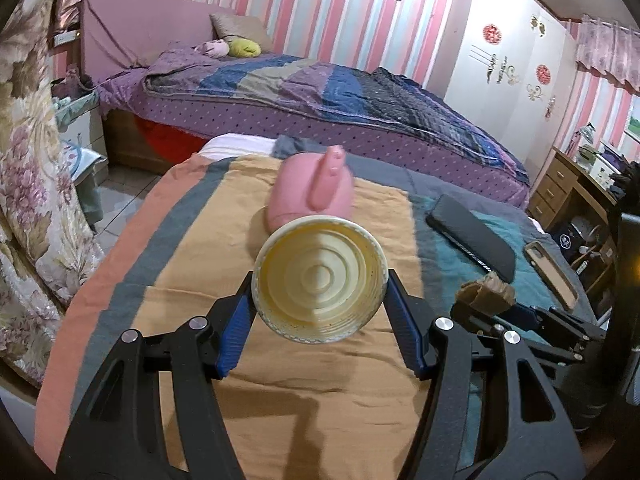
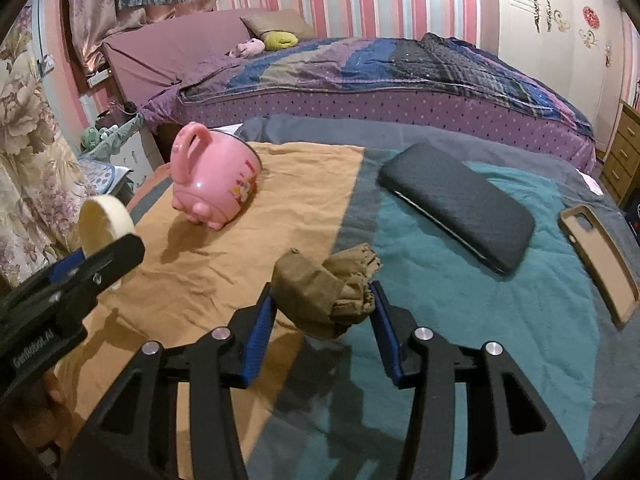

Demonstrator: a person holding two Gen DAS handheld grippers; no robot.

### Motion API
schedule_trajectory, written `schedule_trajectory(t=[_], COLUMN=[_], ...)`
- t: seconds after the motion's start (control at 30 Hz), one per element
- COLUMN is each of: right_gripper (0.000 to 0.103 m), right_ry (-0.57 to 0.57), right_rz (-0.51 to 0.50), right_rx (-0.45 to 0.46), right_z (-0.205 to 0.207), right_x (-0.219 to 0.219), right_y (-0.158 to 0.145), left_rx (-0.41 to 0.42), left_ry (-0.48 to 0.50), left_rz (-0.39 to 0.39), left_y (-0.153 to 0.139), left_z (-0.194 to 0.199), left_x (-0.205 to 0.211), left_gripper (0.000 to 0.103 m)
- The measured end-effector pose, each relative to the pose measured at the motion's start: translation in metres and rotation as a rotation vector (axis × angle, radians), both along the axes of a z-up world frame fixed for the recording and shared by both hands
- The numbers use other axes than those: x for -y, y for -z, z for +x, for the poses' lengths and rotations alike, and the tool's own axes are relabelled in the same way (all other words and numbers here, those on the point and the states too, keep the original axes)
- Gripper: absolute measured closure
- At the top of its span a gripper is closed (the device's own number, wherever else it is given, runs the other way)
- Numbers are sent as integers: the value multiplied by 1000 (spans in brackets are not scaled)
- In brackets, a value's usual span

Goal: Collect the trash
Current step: 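Carry the lid in the left tool while the right tool carries the cloth to the basket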

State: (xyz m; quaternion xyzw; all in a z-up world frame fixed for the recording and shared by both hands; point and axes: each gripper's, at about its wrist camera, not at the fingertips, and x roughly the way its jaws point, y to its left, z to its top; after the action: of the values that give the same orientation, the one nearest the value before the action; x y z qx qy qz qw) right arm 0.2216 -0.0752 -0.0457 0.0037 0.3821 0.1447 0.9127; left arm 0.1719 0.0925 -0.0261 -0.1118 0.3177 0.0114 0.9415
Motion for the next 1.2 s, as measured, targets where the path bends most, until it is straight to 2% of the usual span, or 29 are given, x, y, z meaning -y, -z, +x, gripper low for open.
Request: schedule_trajectory(t=[0.73,1.2], right_gripper=[56,56], right_ry=[129,272], right_rz=[45,19], right_rx=[140,169], right_z=[-65,-109], right_x=[166,271], right_y=[-62,-70], left_rx=[68,131], left_ry=[201,321], left_rz=[-5,-4], left_y=[-35,-54], left_z=[-16,-32], left_x=[111,191], left_gripper=[42,42])
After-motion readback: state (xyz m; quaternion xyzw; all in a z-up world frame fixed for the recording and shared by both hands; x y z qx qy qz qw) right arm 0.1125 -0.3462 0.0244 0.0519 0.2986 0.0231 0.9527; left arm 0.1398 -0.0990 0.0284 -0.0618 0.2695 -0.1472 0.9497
